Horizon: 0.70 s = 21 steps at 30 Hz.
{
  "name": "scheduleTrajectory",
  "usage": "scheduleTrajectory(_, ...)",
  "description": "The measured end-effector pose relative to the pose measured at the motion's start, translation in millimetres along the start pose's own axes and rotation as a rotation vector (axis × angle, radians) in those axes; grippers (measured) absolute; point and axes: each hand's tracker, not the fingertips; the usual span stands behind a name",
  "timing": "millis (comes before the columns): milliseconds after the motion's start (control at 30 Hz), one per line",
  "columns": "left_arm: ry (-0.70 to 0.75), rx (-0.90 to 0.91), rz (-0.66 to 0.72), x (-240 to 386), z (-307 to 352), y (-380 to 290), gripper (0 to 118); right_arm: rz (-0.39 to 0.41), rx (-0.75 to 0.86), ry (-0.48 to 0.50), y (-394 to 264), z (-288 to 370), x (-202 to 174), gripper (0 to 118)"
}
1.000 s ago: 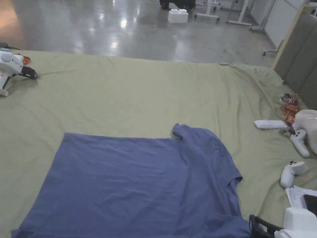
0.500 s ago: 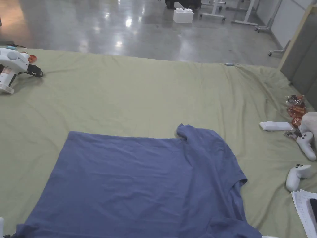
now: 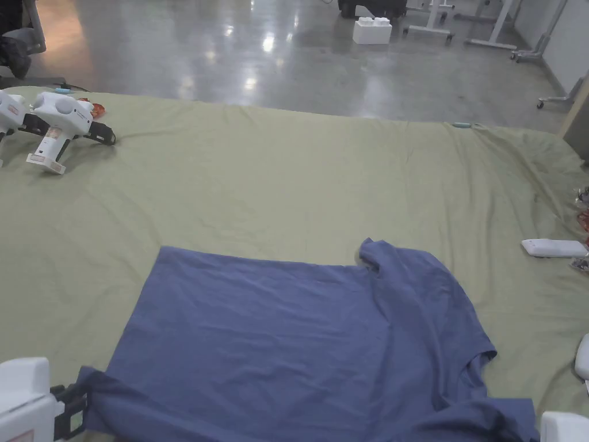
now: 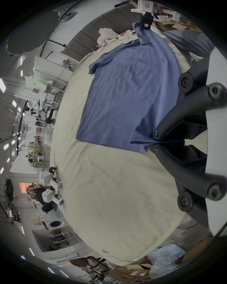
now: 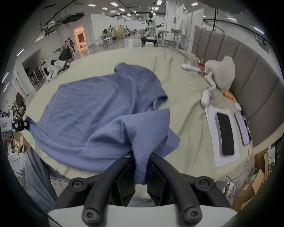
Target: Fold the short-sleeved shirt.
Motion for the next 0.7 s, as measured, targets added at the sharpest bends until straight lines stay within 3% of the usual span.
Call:
scheduleTrajectory(367, 0.03, 0.043, -0.018, 9, -69, 90, 0, -0.032, 0.073, -0.022, 86, -65, 7, 7)
scheduleTrajectory(700, 0.057, -0.018, 0.004, 6, -131, 102, 0, -0.055, 0.032, -0.025, 106, -136, 12, 8)
